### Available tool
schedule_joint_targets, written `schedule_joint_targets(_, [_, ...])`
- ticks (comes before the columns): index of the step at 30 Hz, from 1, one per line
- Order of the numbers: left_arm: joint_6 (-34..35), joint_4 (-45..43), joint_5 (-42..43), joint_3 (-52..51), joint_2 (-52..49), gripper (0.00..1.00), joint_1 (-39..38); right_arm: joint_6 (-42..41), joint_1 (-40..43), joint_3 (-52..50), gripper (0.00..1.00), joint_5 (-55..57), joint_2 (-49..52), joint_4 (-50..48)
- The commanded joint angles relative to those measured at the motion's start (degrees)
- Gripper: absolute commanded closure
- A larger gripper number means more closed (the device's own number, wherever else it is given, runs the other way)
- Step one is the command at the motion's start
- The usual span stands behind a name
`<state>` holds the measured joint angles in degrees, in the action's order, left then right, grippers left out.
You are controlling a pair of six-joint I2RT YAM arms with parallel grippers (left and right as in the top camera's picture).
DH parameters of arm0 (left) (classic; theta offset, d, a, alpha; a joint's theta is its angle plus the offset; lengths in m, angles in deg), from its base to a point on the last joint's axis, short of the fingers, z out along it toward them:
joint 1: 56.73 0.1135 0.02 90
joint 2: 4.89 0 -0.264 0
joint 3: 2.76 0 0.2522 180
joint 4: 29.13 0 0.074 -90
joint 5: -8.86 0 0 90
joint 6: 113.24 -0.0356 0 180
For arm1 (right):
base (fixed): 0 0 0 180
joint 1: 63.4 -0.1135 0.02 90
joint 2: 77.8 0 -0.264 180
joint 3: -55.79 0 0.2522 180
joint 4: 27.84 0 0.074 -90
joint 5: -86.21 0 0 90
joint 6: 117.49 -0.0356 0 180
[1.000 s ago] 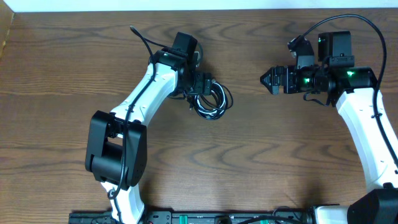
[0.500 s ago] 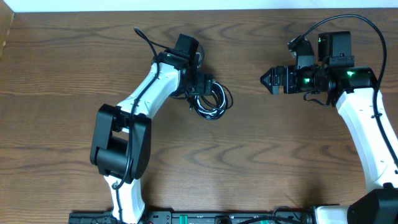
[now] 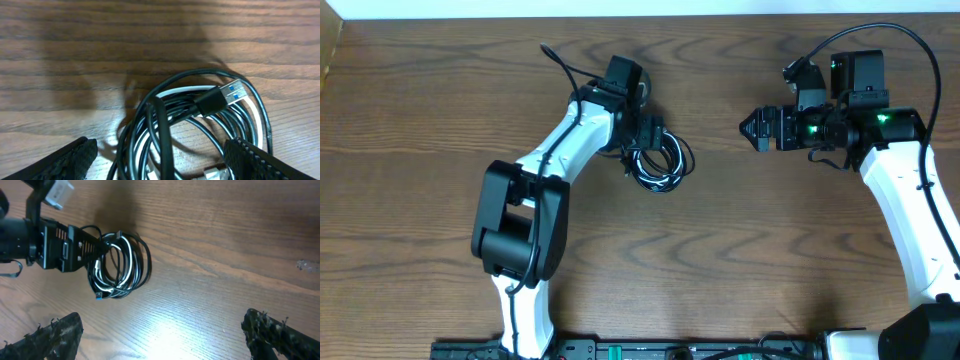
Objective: Untangle cables
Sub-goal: 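Lower the left gripper onto the cable bundle and grasp a black cable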
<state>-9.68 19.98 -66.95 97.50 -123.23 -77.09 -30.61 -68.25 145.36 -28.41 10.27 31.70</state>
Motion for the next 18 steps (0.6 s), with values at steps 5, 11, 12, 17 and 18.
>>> schedule_joint_targets(5, [0.31,-1.99,-0.76,-0.04,-2.21,0.19,-1.75,-0.63,-0.50,0.42,0.01,0.28,0.24,-0.11])
schedule_joint_targets(11, [0.28,-2.21,-0.79,-0.04,-2.21,0.31,-1.90,-0.66,-0.50,0.42,0.01,0.28,0.24,-0.09])
schedule_joint_targets(12, [0.28,-2.21,-0.79,-0.04,-2.21,0.32,-1.90,-0.63,-0.50,0.42,0.01,0.28,0.24,-0.09])
schedule_joint_targets(17, [0.20,-1.95,-1.46,0.00,-2.12,0.33,-1.88,-0.63,-0.50,0.42,0.01,0.28,0.24,-0.11])
schedule_joint_targets(18, [-0.02,-1.62,-1.44,0.04,-1.97,0.35,-1.79,-0.63,-0.50,0.42,0.01,0.28,0.24,-0.11])
